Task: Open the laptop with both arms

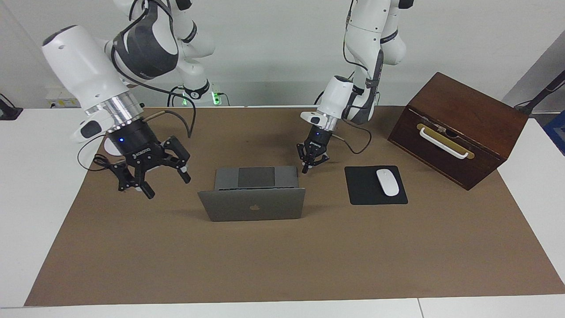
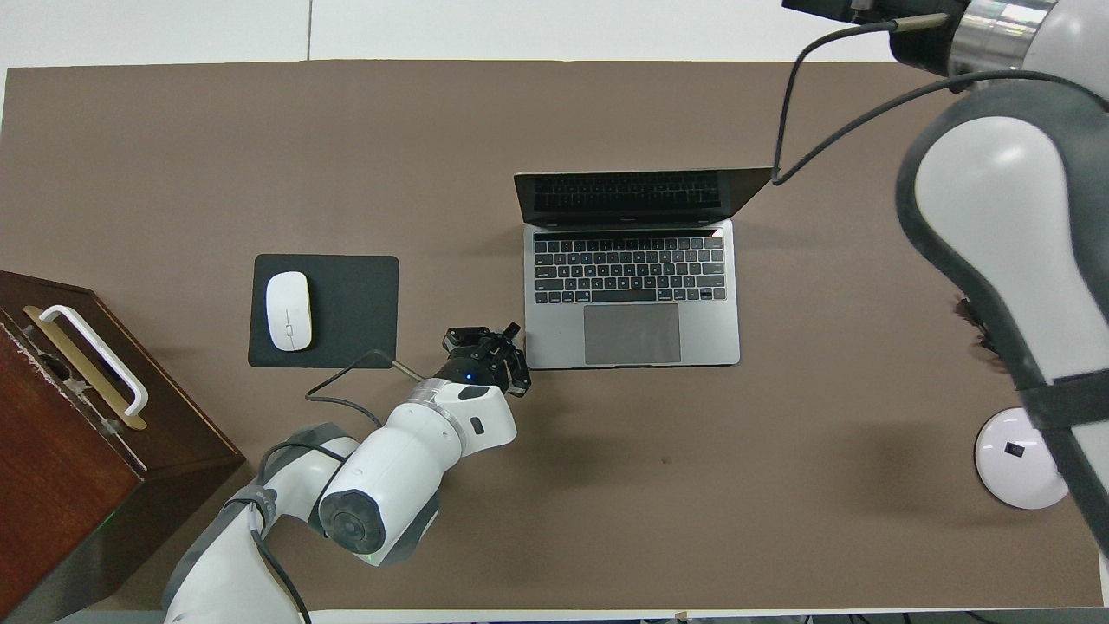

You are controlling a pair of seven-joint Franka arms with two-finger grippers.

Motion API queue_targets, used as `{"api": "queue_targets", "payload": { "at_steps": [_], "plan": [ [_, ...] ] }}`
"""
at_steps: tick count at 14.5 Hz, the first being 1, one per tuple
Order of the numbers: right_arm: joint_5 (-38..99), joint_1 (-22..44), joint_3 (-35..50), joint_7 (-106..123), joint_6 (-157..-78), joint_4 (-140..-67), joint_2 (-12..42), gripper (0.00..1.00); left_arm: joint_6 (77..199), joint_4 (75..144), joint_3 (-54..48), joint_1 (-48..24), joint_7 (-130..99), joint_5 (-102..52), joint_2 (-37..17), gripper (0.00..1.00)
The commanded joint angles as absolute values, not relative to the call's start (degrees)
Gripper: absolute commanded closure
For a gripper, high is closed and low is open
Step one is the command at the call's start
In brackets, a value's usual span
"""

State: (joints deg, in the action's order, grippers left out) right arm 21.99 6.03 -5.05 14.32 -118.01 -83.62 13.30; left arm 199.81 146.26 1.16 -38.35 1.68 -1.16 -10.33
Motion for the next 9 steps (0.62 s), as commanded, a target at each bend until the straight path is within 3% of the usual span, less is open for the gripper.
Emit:
{"api": "queue_targets", "payload": {
  "at_steps": [1, 7, 9],
  "plan": [
    [11.56, 4.66, -4.83, 11.1, -105.6, -84.28, 9.24, 0.0, 191.82, 148.54, 1.05, -37.35, 1.32, -0.88, -4.32, 1.0],
    [-1.12, 3.25, -4.75, -1.13, -89.32, -85.25, 4.75, 0.0, 171.76, 148.01, 1.23, -32.09, 3.51, -0.88, 5.97, 1.0],
    [-1.76, 3.08, -4.83, -2.54, -86.58, -89.09, 1.69, 0.0, 165.97, 147.22, 1.23, -30.42, 4.91, -0.88, 8.43, 1.0]
  ]
}}
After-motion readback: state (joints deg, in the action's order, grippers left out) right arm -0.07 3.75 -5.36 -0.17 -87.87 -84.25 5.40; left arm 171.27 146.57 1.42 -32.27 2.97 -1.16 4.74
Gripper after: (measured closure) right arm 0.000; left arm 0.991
